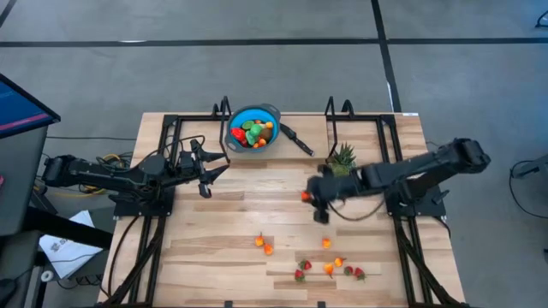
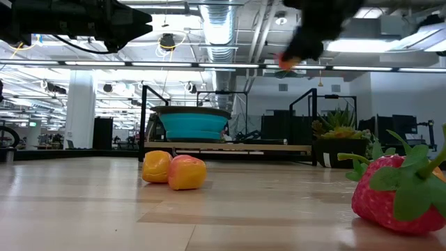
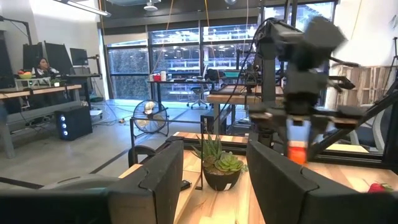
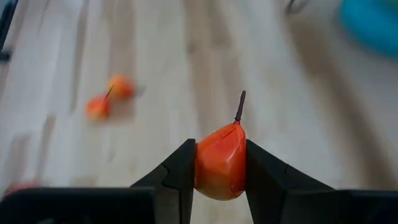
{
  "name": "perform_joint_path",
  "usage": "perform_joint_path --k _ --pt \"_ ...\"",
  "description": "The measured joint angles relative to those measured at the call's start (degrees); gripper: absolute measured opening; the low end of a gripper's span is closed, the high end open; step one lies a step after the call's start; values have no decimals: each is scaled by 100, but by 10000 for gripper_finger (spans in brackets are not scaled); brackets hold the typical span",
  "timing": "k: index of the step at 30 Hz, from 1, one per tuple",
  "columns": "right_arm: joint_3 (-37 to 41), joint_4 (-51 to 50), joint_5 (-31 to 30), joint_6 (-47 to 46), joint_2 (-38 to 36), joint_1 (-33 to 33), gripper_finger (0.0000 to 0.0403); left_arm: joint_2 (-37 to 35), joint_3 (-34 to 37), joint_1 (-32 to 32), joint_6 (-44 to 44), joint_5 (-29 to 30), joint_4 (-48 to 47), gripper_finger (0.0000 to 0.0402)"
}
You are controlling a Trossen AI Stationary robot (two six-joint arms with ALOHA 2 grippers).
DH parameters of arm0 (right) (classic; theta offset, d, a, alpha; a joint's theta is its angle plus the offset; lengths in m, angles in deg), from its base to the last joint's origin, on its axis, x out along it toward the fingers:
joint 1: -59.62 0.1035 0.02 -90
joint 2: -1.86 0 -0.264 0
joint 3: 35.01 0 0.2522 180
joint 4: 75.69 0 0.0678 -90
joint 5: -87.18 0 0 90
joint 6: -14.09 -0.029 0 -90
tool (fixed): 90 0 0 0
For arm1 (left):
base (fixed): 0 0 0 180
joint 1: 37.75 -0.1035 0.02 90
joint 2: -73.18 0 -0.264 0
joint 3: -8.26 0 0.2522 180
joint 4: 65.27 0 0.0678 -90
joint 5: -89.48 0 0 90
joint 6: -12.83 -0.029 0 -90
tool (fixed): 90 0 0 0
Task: Pick & Place Fruit
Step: Put the pear into the basket
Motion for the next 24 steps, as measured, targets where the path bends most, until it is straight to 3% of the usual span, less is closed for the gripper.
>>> perform_joint_path --k 6,12,18,24 --pt "-18 1290 10 847 13 -1106 101 1 0 0 -2 0 2 173" --pt "-18 2371 30 1088 15 -1936 101 0 -1 2 -2 0 4 173" --pt "-18 2804 34 1092 22 -2185 101 -1 0 2 -2 0 7 173" --pt "-34 3803 40 1090 586 -2079 101 1 0 0 -2 -2 11 173"
